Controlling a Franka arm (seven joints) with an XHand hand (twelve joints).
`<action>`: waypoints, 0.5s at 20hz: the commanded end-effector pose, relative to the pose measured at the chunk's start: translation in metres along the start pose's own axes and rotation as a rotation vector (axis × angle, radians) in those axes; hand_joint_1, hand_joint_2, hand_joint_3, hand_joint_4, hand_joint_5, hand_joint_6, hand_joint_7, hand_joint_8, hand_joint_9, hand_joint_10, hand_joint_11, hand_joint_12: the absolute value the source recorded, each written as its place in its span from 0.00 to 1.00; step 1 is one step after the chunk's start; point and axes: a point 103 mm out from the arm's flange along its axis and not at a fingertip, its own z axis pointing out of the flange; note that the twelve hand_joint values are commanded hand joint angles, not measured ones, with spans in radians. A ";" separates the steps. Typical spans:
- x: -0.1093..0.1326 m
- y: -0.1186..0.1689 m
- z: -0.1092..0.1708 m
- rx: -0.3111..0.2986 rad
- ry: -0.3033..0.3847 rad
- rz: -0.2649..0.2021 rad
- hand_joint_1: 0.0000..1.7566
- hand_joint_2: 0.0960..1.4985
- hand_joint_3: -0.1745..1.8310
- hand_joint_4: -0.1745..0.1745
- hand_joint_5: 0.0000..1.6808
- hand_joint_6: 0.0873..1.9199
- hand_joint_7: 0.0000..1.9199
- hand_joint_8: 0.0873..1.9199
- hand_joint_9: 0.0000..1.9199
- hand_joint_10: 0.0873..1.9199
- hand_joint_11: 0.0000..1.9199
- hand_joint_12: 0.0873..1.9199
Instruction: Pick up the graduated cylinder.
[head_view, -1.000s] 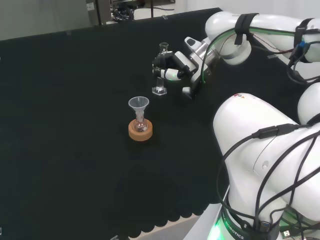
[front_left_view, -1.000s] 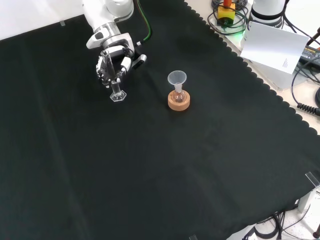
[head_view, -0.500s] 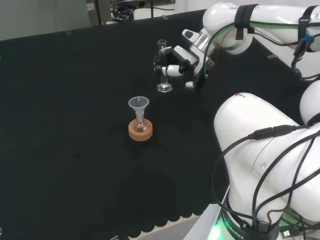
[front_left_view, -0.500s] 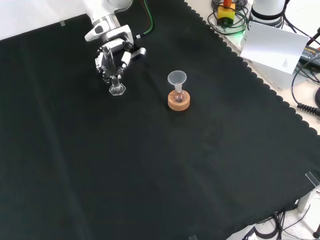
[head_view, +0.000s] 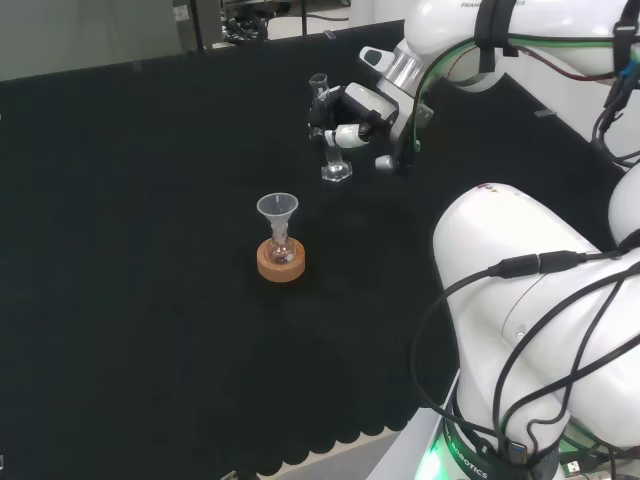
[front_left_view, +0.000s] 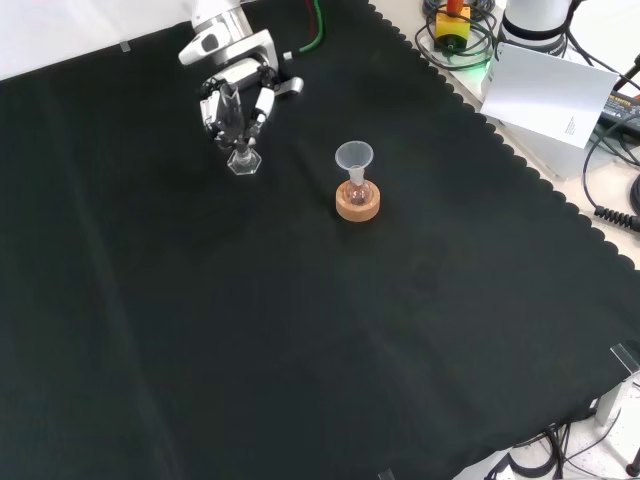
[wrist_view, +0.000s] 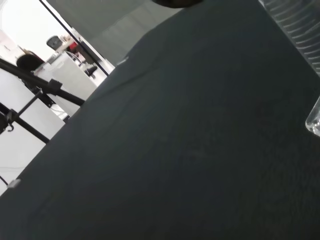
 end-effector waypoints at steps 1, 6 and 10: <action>0.031 -0.039 -0.017 0.064 -0.105 0.032 0.66 0.73 0.11 0.00 0.57 0.53 0.64 0.17 0.73 0.01 0.62 0.38; 0.052 -0.069 -0.021 0.083 -0.138 0.051 0.66 0.73 0.11 0.00 0.57 0.53 0.64 0.17 0.73 0.01 0.63 0.38; 0.066 -0.090 -0.023 0.125 -0.177 0.067 0.66 0.72 0.11 0.00 0.57 0.53 0.64 0.16 0.73 0.01 0.63 0.38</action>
